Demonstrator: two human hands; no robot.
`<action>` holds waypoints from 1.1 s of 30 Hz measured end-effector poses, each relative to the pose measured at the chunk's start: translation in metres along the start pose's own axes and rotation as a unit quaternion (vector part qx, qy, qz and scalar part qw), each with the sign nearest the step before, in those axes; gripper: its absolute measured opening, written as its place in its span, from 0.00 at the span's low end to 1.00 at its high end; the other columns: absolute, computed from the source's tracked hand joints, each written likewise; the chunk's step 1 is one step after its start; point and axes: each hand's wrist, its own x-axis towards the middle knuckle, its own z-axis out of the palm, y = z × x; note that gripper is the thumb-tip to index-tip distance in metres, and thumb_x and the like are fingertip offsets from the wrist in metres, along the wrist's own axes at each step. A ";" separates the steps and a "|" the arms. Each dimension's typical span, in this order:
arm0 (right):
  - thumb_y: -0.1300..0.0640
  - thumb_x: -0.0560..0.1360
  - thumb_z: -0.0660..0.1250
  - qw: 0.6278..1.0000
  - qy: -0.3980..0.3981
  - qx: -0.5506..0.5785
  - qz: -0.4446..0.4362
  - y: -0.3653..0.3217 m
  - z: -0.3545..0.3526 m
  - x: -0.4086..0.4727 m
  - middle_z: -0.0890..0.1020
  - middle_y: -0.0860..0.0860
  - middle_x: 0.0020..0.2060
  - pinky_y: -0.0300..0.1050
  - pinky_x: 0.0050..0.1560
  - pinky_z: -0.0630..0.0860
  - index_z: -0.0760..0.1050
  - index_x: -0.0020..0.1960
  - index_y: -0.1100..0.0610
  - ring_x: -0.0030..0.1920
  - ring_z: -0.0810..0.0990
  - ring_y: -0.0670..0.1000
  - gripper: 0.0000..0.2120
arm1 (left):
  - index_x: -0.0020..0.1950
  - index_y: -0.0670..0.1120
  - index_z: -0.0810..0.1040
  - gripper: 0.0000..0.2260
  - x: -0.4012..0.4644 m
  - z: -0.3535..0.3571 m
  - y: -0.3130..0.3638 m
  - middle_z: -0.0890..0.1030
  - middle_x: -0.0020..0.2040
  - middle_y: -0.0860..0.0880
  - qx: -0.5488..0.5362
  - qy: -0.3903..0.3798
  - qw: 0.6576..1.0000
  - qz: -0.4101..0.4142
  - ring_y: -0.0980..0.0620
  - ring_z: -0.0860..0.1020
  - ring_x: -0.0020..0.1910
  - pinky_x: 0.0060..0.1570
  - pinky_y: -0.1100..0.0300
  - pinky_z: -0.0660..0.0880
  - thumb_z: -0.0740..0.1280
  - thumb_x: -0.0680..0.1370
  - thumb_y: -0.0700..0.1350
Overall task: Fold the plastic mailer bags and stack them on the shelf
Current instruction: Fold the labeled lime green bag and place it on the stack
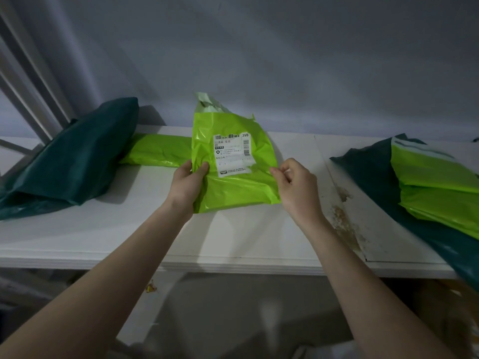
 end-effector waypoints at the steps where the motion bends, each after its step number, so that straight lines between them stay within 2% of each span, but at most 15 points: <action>1: 0.58 0.75 0.67 1.000 -0.001 0.013 -0.007 -0.001 -0.001 0.001 0.68 0.49 0.21 0.36 0.28 0.61 0.68 0.36 0.58 0.24 0.68 0.45 0.12 | 0.60 0.45 0.74 0.09 0.001 -0.001 0.001 0.80 0.50 0.49 -0.006 -0.005 1.000 -0.002 0.54 0.79 0.43 0.39 0.63 0.79 0.62 0.80 0.42; 4: 0.59 0.75 0.67 0.999 -0.001 0.037 -0.005 0.002 -0.005 0.005 0.71 0.54 0.23 0.34 0.26 0.60 0.71 0.37 0.59 0.24 0.67 0.45 0.09 | 0.60 0.45 0.74 0.10 0.002 -0.007 0.004 0.81 0.51 0.48 -0.014 -0.016 1.000 -0.008 0.54 0.80 0.45 0.41 0.62 0.79 0.62 0.80 0.42; 8: 0.53 0.78 0.62 0.990 0.012 0.100 0.101 0.015 -0.012 0.013 0.72 0.48 0.24 0.37 0.25 0.64 0.72 0.38 0.53 0.18 0.68 0.43 0.10 | 0.59 0.46 0.75 0.09 0.004 -0.016 0.011 0.81 0.48 0.50 -0.023 -0.015 1.000 -0.005 0.55 0.80 0.43 0.37 0.64 0.80 0.62 0.80 0.42; 10: 0.47 0.80 0.57 0.969 -0.031 0.162 0.185 0.010 -0.015 0.013 0.77 0.52 0.28 0.37 0.25 0.71 0.76 0.44 0.56 0.21 0.73 0.44 0.16 | 0.60 0.45 0.75 0.10 0.003 -0.016 0.013 0.82 0.49 0.50 -0.019 -0.035 0.999 0.002 0.54 0.81 0.45 0.38 0.63 0.80 0.62 0.80 0.43; 12: 0.43 0.80 0.53 0.937 -0.101 0.215 0.255 -0.001 -0.016 0.012 0.80 0.54 0.33 0.42 0.32 0.76 0.77 0.47 0.56 0.29 0.79 0.50 0.21 | 0.59 0.45 0.76 0.09 0.000 -0.012 0.011 0.82 0.49 0.50 -0.009 -0.057 0.998 0.008 0.54 0.82 0.44 0.40 0.63 0.80 0.63 0.79 0.43; 13: 0.42 0.79 0.53 0.924 -0.131 0.233 0.273 -0.006 -0.016 0.011 0.81 0.53 0.35 0.43 0.35 0.77 0.78 0.47 0.54 0.33 0.80 0.51 0.20 | 0.56 0.46 0.76 0.07 -0.002 -0.009 0.009 0.83 0.47 0.50 -0.002 -0.065 0.998 0.013 0.56 0.82 0.41 0.40 0.63 0.80 0.63 0.79 0.42; 15: 0.46 0.78 0.60 0.920 -0.149 0.259 0.255 -0.008 -0.011 0.009 0.83 0.50 0.41 0.46 0.42 0.80 0.79 0.46 0.52 0.40 0.82 0.50 0.13 | 0.52 0.47 0.77 0.04 -0.006 -0.002 0.004 0.83 0.45 0.50 0.017 -0.076 0.997 0.021 0.57 0.82 0.37 0.41 0.61 0.80 0.64 0.78 0.42; 17: 0.56 0.75 0.66 0.937 -0.107 0.265 0.199 -0.004 -0.005 0.007 0.84 0.51 0.46 0.50 0.52 0.78 0.79 0.48 0.54 0.47 0.82 0.50 0.04 | 0.51 0.48 0.77 0.03 -0.007 0.003 -0.001 0.83 0.45 0.48 0.029 -0.085 0.996 0.021 0.55 0.82 0.38 0.45 0.57 0.80 0.65 0.78 0.43; 18: 0.61 0.74 0.67 0.945 -0.079 0.262 0.180 -0.002 -0.004 0.006 0.84 0.52 0.46 0.51 0.54 0.77 0.79 0.49 0.56 0.47 0.82 0.51 0.05 | 0.50 0.48 0.78 0.04 -0.008 0.005 -0.002 0.83 0.46 0.48 0.029 -0.086 0.996 0.018 0.53 0.82 0.40 0.48 0.56 0.80 0.65 0.78 0.45; 22: 0.65 0.75 0.64 0.957 -0.007 0.256 0.139 0.001 -0.006 0.007 0.83 0.54 0.46 0.49 0.52 0.77 0.78 0.50 0.58 0.48 0.81 0.52 0.06 | 0.50 0.48 0.80 0.11 -0.009 0.008 -0.004 0.84 0.49 0.49 0.027 -0.104 0.994 -0.011 0.51 0.83 0.48 0.51 0.55 0.79 0.63 0.78 0.53; 25: 0.64 0.76 0.64 0.963 0.022 0.247 0.108 0.002 -0.008 0.009 0.83 0.52 0.47 0.46 0.51 0.77 0.77 0.52 0.60 0.49 0.81 0.52 0.07 | 0.58 0.50 0.78 0.18 -0.009 0.009 -0.003 0.83 0.56 0.51 -0.032 -0.175 0.982 -0.069 0.53 0.81 0.55 0.56 0.54 0.76 0.57 0.79 0.58; 27: 0.64 0.76 0.63 0.965 0.041 0.241 0.095 0.004 -0.008 0.009 0.82 0.52 0.46 0.44 0.49 0.76 0.77 0.51 0.61 0.48 0.80 0.51 0.06 | 0.63 0.51 0.76 0.21 -0.008 0.008 -0.002 0.82 0.57 0.51 -0.012 -0.190 0.978 -0.090 0.52 0.80 0.56 0.58 0.53 0.75 0.56 0.78 0.61; 30: 0.64 0.76 0.63 0.962 0.077 0.245 0.093 0.006 -0.010 0.012 0.81 0.51 0.43 0.44 0.47 0.75 0.76 0.50 0.62 0.45 0.78 0.49 0.05 | 0.57 0.50 0.79 0.19 -0.013 0.005 0.000 0.84 0.52 0.50 0.091 -0.213 0.970 -0.078 0.52 0.82 0.50 0.50 0.58 0.78 0.58 0.78 0.60; 33: 0.62 0.75 0.63 0.958 0.100 0.250 0.103 0.010 -0.013 0.016 0.80 0.51 0.42 0.46 0.48 0.76 0.75 0.49 0.62 0.44 0.78 0.48 0.05 | 0.59 0.45 0.78 0.16 -0.016 -0.001 0.000 0.83 0.56 0.47 0.109 -0.257 0.958 -0.059 0.49 0.82 0.53 0.52 0.59 0.79 0.61 0.79 0.53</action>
